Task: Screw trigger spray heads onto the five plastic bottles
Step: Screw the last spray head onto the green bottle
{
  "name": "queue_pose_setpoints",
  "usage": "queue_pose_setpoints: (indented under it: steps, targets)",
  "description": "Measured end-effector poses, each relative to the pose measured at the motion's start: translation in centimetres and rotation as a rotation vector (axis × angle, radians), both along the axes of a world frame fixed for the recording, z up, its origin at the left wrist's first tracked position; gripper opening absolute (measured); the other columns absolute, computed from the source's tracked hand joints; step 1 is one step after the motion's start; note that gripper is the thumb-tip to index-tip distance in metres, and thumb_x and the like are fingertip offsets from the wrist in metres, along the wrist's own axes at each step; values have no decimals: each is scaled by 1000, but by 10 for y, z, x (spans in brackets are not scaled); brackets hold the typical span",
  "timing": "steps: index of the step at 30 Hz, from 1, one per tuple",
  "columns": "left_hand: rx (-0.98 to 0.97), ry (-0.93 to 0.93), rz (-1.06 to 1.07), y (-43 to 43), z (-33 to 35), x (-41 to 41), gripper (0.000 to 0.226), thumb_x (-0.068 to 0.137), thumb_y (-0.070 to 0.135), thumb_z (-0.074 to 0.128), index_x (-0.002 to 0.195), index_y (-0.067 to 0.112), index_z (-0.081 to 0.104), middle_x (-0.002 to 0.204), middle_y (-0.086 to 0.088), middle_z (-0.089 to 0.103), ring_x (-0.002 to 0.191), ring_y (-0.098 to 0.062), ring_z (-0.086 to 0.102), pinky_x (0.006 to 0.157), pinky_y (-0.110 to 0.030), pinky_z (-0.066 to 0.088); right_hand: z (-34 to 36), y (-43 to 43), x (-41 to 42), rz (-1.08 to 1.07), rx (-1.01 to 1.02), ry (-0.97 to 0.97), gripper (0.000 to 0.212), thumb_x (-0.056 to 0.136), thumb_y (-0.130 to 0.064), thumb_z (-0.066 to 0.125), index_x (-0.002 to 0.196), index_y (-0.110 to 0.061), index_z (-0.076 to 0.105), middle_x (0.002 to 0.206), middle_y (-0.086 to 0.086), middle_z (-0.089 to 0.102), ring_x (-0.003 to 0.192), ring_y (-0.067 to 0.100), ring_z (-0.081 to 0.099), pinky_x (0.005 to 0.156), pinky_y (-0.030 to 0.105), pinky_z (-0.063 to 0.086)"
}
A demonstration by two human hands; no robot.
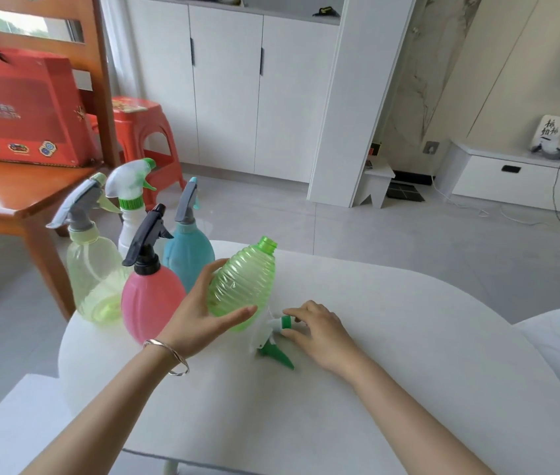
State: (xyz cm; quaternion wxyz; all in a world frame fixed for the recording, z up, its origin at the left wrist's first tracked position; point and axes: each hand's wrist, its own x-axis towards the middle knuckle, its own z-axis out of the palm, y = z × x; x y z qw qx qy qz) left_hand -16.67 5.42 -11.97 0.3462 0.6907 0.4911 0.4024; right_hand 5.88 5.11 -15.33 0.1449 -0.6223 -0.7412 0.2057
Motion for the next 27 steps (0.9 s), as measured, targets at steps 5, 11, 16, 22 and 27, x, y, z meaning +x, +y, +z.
queue_pose_setpoints:
  steps: [5,11,16,22,27]
  targets:
    - [15,10,-3,1,-1,5,79,60,55,72,127,42,32,120,37,40,104,38,32,78,12,27,1,-1,7,-47,23,12,28,89,-38,58,110,-20,58,106,-2,60,97,19,56,82,29,40]
    - [13,-5,-3,2,-4,11,77,61,54,74,127,46,33,122,31,46,108,28,40,81,9,30,18,3,26,-386,189,487,21,81,-20,71,95,-20,56,89,-11,59,66,12,54,69,28,45]
    - [11,18,-16,1,-6,13,75,60,54,74,122,52,31,122,31,45,108,29,38,81,9,29,41,9,49,-545,210,1111,20,87,-6,64,106,-6,61,94,9,63,75,18,63,68,20,56]
    - [-34,41,-69,3,-17,19,82,67,38,81,134,31,35,132,13,49,124,0,45,98,-7,33,59,9,68,-588,135,1768,7,92,-6,55,93,-12,55,98,3,64,97,11,64,83,17,54]
    - [-60,64,-74,7,-23,19,80,68,35,82,133,33,36,128,11,51,117,5,47,91,-3,34,62,11,70,-547,164,1943,9,95,-10,51,91,-15,58,103,0,66,87,5,71,83,19,55]
